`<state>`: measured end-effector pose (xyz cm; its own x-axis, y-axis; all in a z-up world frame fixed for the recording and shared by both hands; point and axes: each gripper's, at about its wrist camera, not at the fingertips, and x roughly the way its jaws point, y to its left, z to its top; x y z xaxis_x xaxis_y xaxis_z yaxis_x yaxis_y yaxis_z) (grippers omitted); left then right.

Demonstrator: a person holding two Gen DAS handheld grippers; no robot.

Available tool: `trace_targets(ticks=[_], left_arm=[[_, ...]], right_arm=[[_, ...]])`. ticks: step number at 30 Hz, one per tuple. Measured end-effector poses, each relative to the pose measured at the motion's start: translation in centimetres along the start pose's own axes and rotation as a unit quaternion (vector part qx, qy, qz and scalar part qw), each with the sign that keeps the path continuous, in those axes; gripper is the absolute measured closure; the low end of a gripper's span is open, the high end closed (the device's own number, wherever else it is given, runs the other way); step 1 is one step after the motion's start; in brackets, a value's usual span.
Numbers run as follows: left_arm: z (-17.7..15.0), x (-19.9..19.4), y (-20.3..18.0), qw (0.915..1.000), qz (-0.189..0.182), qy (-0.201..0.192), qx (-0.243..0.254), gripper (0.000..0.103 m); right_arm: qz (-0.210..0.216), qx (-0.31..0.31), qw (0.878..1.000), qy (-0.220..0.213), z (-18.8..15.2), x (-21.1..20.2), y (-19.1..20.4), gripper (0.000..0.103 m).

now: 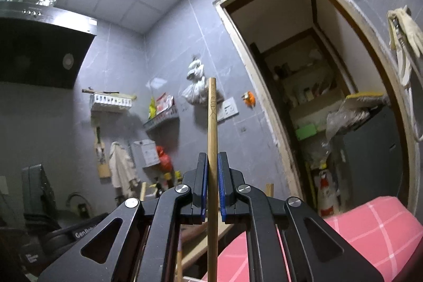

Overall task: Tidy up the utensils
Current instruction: 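Lift both held chopsticks and lower them into the white caddy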

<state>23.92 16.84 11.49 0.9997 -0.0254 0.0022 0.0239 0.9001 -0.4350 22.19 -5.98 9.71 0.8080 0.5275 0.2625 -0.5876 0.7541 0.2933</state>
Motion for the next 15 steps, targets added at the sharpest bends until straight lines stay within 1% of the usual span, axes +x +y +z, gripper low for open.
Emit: trace_targets(ticks=[3, 7, 15], left_arm=[[0.2, 0.1, 1.0, 0.9996, 0.014, -0.025, 0.002, 0.101], [-0.3, 0.2, 1.9, 0.9985, 0.03, -0.046, 0.002, 0.101], [-1.8, 0.2, 1.7, 0.9968, 0.044, -0.067, 0.002, 0.101]], right_arm=[[-0.009, -0.006, 1.0, -0.011, -0.7, 0.0, -0.2, 0.098], [-0.022, -0.001, 1.0, -0.015, -1.5, 0.2, -0.7, 0.098], [-0.047, -0.008, 0.999, -0.022, -2.3, 0.4, -1.2, 0.098]])
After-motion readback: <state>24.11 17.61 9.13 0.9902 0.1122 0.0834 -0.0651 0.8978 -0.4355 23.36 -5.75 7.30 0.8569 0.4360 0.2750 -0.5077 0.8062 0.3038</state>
